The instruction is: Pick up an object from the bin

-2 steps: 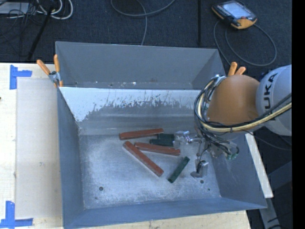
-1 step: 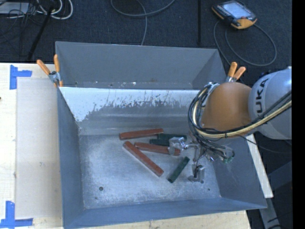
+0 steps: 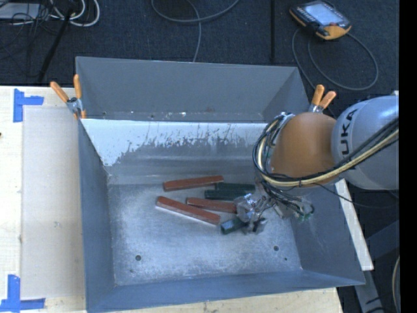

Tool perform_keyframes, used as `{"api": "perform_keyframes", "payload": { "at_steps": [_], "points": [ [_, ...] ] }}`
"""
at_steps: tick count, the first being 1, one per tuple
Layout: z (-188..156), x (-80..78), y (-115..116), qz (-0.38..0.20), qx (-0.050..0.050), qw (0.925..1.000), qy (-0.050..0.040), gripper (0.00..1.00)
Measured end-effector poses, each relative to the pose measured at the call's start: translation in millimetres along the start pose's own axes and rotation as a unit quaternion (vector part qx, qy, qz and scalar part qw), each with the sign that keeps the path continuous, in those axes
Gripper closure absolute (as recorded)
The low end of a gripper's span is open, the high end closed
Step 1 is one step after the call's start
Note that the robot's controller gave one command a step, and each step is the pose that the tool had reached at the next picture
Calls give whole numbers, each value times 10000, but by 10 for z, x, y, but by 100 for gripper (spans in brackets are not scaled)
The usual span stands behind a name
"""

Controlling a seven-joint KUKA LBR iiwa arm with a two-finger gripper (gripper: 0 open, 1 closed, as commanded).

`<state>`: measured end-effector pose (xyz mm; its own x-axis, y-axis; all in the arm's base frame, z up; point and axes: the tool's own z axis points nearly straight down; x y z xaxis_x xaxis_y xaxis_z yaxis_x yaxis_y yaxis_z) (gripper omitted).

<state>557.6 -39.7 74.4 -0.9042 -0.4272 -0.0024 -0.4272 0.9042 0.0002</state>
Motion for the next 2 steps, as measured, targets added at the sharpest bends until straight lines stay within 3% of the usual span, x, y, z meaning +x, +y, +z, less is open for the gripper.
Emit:
{"api": "perform_keyframes", "payload": {
  "at_steps": [1, 2],
  "points": [
    [0, 0, 0, 0, 0, 10000, 0, 100],
    [-1557, -188, 202, 436, 5, 9991, -4, 100]
  ]
}}
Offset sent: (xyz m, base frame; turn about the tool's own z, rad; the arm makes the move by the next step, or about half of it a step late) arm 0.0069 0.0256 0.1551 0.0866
